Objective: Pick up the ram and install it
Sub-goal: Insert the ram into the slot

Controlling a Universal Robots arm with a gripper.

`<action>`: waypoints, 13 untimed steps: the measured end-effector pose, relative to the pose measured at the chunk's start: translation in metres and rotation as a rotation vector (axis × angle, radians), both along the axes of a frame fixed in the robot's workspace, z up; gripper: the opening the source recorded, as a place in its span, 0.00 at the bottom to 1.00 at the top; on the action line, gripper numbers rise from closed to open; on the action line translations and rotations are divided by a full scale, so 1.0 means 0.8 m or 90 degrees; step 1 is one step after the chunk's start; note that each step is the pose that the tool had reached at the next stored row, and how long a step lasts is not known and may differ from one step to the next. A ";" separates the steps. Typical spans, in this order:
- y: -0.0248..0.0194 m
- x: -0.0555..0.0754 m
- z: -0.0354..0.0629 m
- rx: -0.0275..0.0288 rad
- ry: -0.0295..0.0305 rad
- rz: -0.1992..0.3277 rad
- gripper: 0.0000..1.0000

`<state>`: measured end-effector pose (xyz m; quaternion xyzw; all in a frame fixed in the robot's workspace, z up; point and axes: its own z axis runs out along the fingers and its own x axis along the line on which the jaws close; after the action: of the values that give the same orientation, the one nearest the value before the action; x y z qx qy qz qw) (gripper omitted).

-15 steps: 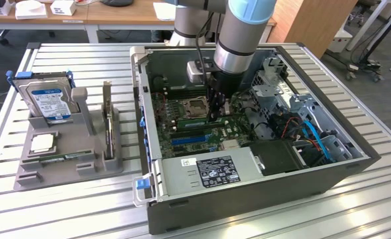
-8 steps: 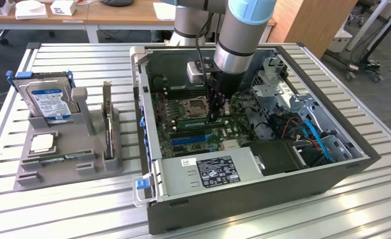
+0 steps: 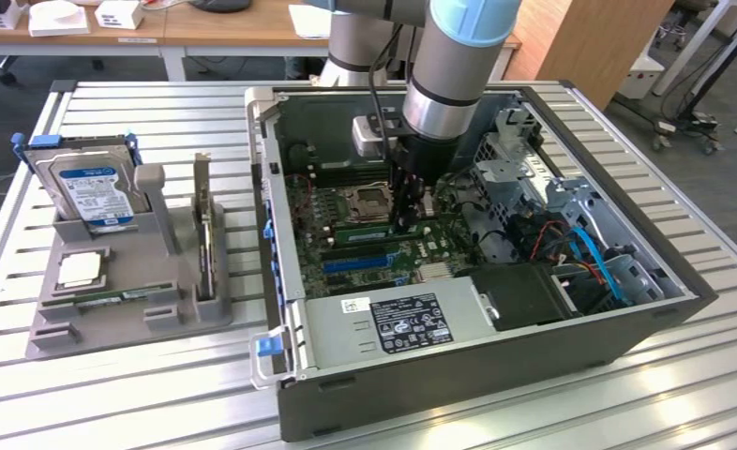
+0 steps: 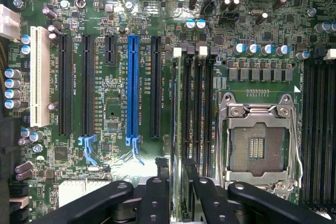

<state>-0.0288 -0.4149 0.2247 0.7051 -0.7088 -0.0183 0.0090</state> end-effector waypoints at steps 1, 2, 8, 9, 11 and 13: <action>0.0000 0.000 0.000 0.0000 0.0000 0.000 0.25; 0.0000 0.000 0.000 0.0000 0.0000 0.000 0.25; 0.0000 0.000 0.002 0.0000 0.0000 0.000 0.25; 0.0000 0.000 0.003 0.0000 0.0000 0.000 0.25; 0.0000 0.000 0.006 0.0000 0.0000 0.000 0.25; 0.0000 0.000 0.010 0.0000 0.0000 0.000 0.25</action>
<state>-0.0288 -0.4149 0.2328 0.7051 -0.7088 -0.0183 0.0089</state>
